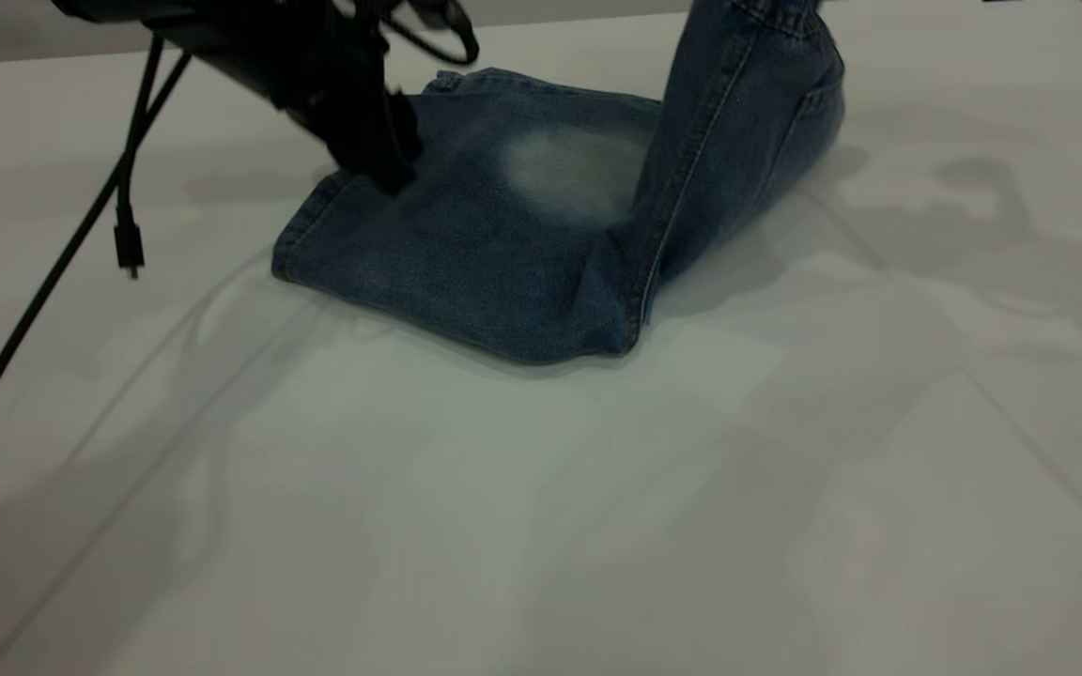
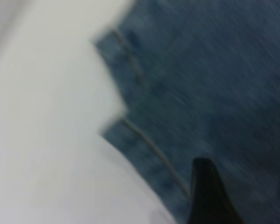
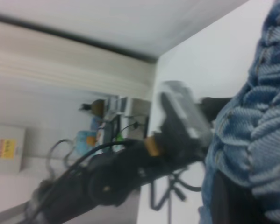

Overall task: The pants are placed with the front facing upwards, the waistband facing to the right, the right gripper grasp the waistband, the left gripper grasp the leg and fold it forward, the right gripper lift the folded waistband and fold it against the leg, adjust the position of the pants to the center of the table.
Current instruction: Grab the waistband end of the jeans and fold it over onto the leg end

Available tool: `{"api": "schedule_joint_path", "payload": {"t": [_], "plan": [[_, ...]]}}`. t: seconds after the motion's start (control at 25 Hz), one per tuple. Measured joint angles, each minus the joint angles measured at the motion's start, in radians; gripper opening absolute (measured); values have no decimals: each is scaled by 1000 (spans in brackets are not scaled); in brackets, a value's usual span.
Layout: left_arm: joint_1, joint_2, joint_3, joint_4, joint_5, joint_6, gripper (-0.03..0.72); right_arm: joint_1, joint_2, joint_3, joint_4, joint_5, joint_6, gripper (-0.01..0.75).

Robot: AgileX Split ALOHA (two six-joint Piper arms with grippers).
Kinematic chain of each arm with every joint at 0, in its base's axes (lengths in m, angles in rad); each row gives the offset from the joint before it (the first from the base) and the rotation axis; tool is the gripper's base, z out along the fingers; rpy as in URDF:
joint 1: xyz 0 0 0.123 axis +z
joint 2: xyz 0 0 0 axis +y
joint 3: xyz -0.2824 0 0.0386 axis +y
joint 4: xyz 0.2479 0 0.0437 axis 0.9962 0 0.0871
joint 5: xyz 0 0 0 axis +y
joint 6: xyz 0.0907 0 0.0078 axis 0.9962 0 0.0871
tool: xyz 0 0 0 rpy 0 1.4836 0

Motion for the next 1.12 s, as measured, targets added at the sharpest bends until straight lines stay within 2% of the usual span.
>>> {"api": "schedule_joint_path", "payload": {"t": [0.36, 0.64, 1.12], "plan": [[-10, 10, -3, 0, 51, 0, 354, 111, 0, -6, -2, -1, -8, 83], [-33, 27, -3, -3, 77, 0, 354, 209, 0, -94, -3, 0, -9, 83], [-30, -103, -3, -5, 40, -8, 354, 210, 0, -129, 0, -110, -11, 83]]}}
